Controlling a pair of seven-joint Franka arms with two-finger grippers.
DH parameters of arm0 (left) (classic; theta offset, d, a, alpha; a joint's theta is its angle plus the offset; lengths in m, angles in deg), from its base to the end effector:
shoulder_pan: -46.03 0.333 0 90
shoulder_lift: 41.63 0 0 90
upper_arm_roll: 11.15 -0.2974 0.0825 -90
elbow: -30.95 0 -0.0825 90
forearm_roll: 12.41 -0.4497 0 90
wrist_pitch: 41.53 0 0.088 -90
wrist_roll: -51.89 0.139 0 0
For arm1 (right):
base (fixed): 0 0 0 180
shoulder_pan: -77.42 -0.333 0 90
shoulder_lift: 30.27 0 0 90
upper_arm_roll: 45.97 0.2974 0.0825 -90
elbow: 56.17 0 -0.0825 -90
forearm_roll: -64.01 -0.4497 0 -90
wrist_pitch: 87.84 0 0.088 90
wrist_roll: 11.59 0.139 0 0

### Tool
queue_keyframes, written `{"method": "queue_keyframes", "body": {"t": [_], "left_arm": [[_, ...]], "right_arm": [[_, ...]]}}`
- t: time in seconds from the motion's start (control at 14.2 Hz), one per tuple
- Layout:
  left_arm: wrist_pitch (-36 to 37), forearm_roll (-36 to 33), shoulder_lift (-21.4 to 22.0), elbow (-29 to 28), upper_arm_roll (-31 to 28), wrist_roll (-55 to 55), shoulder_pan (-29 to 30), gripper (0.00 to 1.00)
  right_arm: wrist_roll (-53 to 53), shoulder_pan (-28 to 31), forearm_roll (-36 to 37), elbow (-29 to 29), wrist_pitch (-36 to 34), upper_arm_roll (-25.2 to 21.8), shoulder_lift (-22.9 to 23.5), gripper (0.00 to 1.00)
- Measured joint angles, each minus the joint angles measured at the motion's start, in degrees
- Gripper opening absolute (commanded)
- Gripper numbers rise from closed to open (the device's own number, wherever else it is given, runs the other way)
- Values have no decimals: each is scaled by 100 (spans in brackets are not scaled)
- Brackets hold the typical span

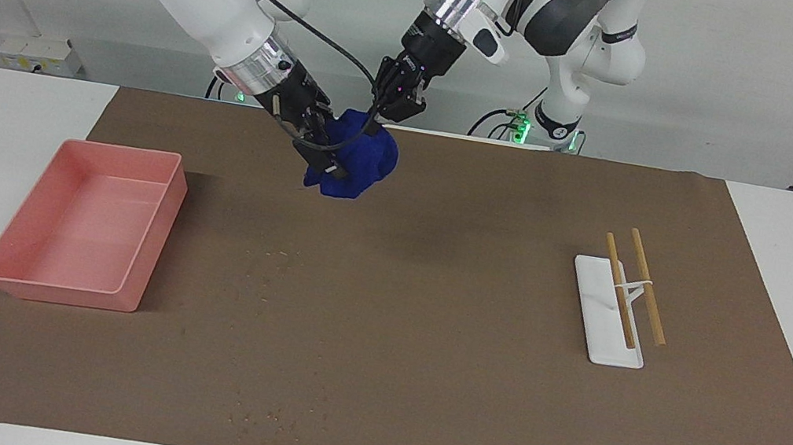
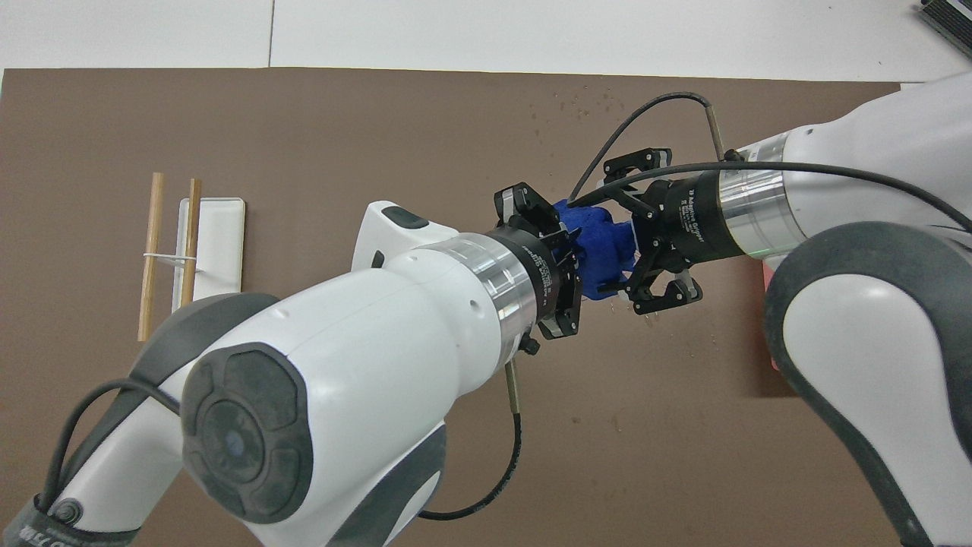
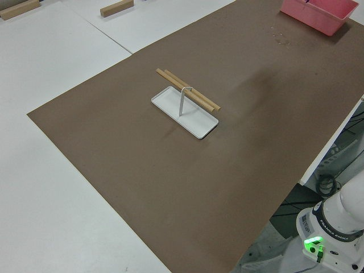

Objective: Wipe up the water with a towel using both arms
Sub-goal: 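Close the right gripper on the towel held by the left gripper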

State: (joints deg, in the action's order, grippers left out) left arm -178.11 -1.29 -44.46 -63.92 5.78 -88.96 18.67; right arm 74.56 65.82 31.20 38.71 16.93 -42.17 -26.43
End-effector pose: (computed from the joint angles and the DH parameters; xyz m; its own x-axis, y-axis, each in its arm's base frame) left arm 0.5061 -0.4966 0.5967 -0.0915 0.7905 -0.6056 0.9316 0.2827 0.2283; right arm 0.6244 0.2339 0.5266 0.2094 -0.8193 -0.5338 -0.9777 -0.1843 -0.1008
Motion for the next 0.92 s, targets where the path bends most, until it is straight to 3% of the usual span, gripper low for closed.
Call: {"method": "queue_keyframes", "body": {"t": [0.07, 0.14, 0.35, 0.42, 0.49, 0.57, 0.71, 0.92], "left_arm": [[-2, 0, -1, 0, -1, -3, -1, 0], [-6, 0, -2, -1, -5, -4, -1, 0], [-20, -1, -6, -2, -12, -4, -1, 0], [-26, -11, -8, -2, -12, -4, -2, 21], [-37, -38, -10, -2, -12, -3, -2, 64], [-54, -80, -9, -1, -12, -2, -3, 68], [-72, -160, -9, -1, -12, 0, -4, 100], [-72, -279, -9, -1, -22, 1, -4, 100]], "right_arm": [[58, -2, -76, 5, 7, -2, 0, 5], [155, 5, -165, 6, 12, -11, 0, 0], [284, 21, -225, 6, 48, -46, -1, 0], [296, 21, -226, 7, 84, -47, -1, 0], [299, 21, -226, 7, 116, -47, -1, 0], [299, 21, -226, 8, 136, -47, -1, 0], [299, 22, -225, 11, 235, -50, 0, 0], [299, 33, -215, 21, 511, -59, 3, 0]]}}
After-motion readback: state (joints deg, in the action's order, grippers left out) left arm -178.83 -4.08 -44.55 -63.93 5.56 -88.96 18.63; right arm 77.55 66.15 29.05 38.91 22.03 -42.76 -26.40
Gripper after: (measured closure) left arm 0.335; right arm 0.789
